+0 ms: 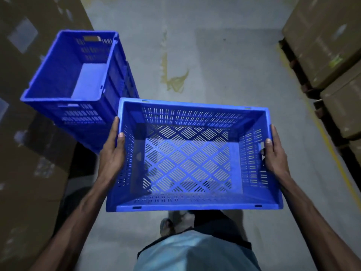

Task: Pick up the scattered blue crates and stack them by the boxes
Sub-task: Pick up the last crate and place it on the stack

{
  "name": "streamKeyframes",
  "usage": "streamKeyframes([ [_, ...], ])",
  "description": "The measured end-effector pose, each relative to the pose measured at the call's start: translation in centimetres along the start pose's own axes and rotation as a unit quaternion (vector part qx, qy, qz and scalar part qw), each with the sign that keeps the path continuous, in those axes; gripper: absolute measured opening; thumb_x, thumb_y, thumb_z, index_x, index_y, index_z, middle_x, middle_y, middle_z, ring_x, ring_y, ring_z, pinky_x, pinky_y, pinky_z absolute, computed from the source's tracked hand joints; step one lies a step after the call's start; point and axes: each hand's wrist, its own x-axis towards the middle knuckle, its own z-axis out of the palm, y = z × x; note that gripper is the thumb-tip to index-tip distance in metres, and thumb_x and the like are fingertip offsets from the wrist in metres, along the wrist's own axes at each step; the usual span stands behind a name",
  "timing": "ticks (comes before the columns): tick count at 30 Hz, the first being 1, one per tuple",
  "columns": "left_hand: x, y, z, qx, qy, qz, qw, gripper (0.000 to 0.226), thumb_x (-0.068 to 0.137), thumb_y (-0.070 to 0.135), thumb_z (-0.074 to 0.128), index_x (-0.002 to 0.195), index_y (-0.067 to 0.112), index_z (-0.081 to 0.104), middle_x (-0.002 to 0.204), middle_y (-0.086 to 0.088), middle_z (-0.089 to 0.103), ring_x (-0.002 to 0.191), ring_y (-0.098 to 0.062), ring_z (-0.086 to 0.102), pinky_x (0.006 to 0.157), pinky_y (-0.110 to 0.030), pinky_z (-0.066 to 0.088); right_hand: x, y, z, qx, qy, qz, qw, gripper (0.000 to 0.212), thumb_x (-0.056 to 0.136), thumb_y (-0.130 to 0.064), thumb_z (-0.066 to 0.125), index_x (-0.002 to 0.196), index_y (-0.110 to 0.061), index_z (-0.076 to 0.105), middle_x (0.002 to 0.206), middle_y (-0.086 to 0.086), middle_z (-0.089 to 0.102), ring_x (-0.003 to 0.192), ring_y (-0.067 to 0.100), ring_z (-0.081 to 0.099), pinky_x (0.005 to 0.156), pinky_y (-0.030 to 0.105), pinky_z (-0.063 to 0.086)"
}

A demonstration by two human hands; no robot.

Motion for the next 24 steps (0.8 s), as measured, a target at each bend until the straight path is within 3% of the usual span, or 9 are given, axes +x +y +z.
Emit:
streamKeyframes([
  [5, 9.9, 3.5, 4.6, 0.013, 0.006, -0.008, 1.000, 0.048, 0.095, 0.072, 0.033, 0.141, 0.076, 0.022, 0.142, -0.027, 0.053, 0.121, -0.061, 0.050, 0.096, -0.078, 0.042, 11.6, -1.5, 1.4, 0.010, 0.009, -0.011, 1.000, 0.049, 0.109, -0.039, 0.036, 0.148, -0.062, 0.018, 0.091, 0.002, 0.066, 0.065, 0.010, 0.060, 0.080, 0.040, 0.050],
  [10, 18.8, 8.9, 9.7, -0.004, 0.026, 0.005, 1.000, 0.049, 0.096, 0.069, 0.035, 0.143, 0.074, 0.024, 0.145, -0.028, 0.049, 0.124, -0.059, 0.049, 0.097, -0.074, 0.042, 24.1, -3.3, 1.2, 0.013, 0.009, -0.031, 0.999, 0.047, 0.108, -0.042, 0.035, 0.145, -0.066, 0.017, 0.087, 0.002, 0.067, 0.069, 0.022, 0.062, 0.081, 0.043, 0.052],
  [14, 25.3, 11.8, 12.6, -0.014, 0.048, -0.002, 0.999, 0.049, 0.097, 0.067, 0.035, 0.144, 0.073, 0.023, 0.134, -0.038, 0.051, 0.112, -0.063, 0.053, 0.089, -0.075, 0.046, 34.0, -6.0, 0.9, -0.008, -0.008, -0.051, 0.999, 0.048, 0.109, -0.041, 0.034, 0.154, -0.054, 0.021, 0.094, 0.006, 0.069, 0.085, 0.032, 0.067, 0.082, 0.040, 0.049],
  [19, 31.5, 15.2, 14.3, -0.007, 0.095, -0.016, 0.995, 0.044, 0.104, 0.058, 0.035, 0.142, 0.075, 0.022, 0.140, -0.032, 0.053, 0.120, -0.055, 0.056, 0.095, -0.068, 0.047, 44.7, -11.0, 2.2, -0.034, -0.032, -0.100, 0.994, 0.048, 0.109, -0.045, 0.033, 0.153, -0.056, 0.020, 0.116, 0.007, 0.070, 0.097, 0.036, 0.068, 0.090, 0.044, 0.050],
  [24, 38.9, 16.7, 13.2, 0.006, 0.156, -0.021, 0.988, 0.046, 0.096, 0.065, 0.034, 0.139, 0.079, 0.021, 0.141, -0.030, 0.052, 0.119, -0.055, 0.056, 0.094, -0.069, 0.047, 53.4, -17.4, 6.3, -0.036, -0.053, -0.153, 0.986, 0.046, 0.109, -0.045, 0.033, 0.146, -0.065, 0.015, 0.106, 0.007, 0.070, 0.090, 0.035, 0.068, 0.089, 0.048, 0.053],
])
